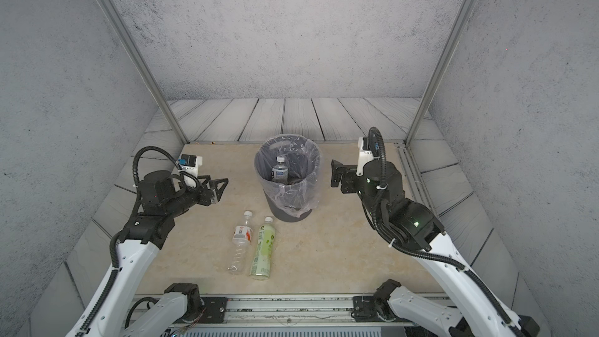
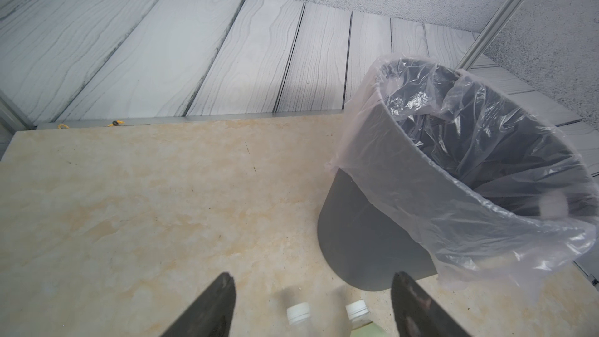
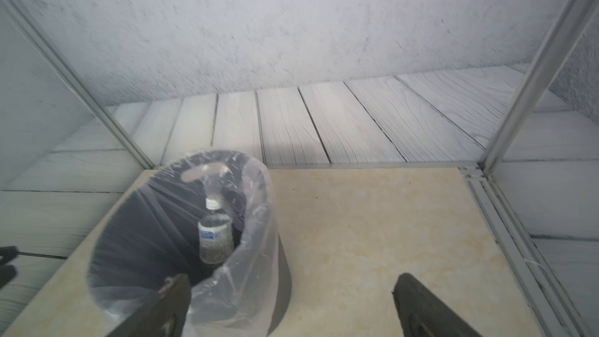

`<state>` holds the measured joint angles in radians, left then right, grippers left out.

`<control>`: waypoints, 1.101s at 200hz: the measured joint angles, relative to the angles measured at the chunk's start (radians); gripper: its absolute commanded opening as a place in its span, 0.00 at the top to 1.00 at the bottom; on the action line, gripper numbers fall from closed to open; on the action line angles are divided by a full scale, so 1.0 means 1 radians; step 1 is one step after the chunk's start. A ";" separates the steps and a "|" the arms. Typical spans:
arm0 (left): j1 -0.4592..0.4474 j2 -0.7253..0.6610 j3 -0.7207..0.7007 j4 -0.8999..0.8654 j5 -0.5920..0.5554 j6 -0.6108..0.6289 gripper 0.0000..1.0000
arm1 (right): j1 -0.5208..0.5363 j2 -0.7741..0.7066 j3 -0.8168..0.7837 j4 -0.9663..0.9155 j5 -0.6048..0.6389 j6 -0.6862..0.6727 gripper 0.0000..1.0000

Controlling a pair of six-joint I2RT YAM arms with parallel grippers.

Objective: Throw the plastic bottles in the bin
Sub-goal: Pick up the plastic bottle from the center of the table.

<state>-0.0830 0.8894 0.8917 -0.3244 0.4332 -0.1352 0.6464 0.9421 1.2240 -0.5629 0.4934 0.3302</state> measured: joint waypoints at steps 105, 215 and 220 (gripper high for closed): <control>-0.051 -0.208 -0.122 -0.125 -0.085 -0.146 0.22 | -0.002 -0.289 -0.477 0.035 -0.205 0.031 0.00; -0.297 -0.343 -0.224 -0.336 -0.133 -0.325 0.29 | -0.002 -0.438 -0.637 0.138 -0.291 0.090 0.01; -0.310 -0.343 -0.226 -0.339 -0.136 -0.334 0.29 | -0.002 -0.438 -0.641 0.145 -0.294 0.091 0.01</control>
<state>-0.3927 0.5468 0.6655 -0.6632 0.2970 -0.4690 0.6445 0.5041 0.5831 -0.4179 0.1997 0.4210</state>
